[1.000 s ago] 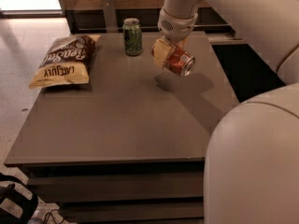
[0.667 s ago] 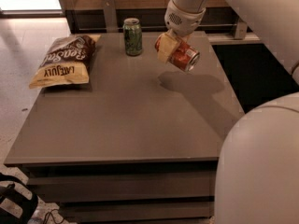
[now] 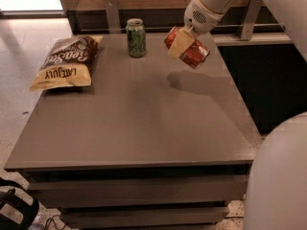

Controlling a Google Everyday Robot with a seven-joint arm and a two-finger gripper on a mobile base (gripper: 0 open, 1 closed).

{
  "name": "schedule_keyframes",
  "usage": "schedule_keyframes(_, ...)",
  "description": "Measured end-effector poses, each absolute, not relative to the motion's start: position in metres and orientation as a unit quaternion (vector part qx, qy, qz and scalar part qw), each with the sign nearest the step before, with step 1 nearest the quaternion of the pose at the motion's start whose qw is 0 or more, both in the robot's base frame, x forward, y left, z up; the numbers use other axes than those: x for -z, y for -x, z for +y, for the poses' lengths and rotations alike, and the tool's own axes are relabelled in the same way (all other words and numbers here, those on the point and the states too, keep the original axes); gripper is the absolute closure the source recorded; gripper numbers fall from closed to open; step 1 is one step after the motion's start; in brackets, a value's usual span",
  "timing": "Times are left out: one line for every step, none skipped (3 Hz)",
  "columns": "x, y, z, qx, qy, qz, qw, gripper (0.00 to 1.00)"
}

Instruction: Place coke can upright

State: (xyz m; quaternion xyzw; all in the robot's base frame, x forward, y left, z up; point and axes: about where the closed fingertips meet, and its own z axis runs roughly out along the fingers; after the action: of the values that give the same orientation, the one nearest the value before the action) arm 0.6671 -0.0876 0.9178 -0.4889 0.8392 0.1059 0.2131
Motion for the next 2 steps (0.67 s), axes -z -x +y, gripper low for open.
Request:
schedule_keyframes(-0.9209,-0.6696,-0.0909,-0.123,0.524,0.8,0.267,1.0)
schedule_keyframes(-0.9207,-0.673,-0.0892,-0.137,0.548,0.765,0.311,1.0)
